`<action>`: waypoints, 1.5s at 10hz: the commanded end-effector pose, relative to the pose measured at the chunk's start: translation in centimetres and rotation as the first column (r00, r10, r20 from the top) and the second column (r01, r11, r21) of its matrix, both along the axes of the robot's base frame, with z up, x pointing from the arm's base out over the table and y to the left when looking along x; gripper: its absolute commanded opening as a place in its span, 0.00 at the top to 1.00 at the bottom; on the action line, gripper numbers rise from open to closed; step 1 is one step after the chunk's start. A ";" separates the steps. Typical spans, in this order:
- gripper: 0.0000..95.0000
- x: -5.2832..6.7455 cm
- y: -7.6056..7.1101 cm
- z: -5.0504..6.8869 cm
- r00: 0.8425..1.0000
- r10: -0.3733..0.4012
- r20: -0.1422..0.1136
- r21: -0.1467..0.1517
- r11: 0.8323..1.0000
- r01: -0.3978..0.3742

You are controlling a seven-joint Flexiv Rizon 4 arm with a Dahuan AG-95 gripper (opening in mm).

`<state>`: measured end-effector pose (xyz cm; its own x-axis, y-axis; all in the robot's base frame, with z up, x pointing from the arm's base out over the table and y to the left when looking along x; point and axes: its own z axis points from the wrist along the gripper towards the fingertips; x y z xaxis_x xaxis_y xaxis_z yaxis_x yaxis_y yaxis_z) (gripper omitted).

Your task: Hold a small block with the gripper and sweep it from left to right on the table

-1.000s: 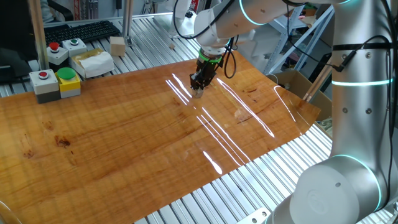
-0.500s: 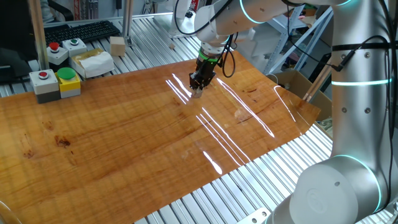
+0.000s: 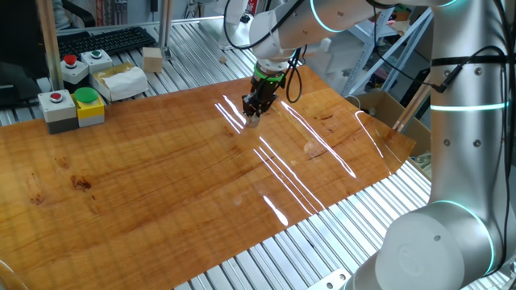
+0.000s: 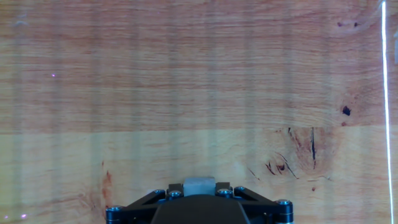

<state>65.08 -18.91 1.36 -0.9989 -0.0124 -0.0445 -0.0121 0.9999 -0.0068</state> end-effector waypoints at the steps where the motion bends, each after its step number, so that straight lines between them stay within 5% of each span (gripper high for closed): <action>1: 1.00 0.1 0.4 -0.1 1.000 -0.008 -0.001 -0.001 1.000 0.008; 11: 1.00 0.2 7.1 0.3 0.995 -0.098 -0.005 -0.005 0.995 0.098; 14: 1.00 0.0 9.8 -0.8 0.990 -0.142 -0.001 0.008 0.990 0.142; 15: 1.00 -0.3 11.0 -0.8 0.988 -0.155 0.000 -0.015 0.988 0.155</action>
<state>64.99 -8.37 1.10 -0.9885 0.1438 -0.0468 0.1448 0.9893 -0.0179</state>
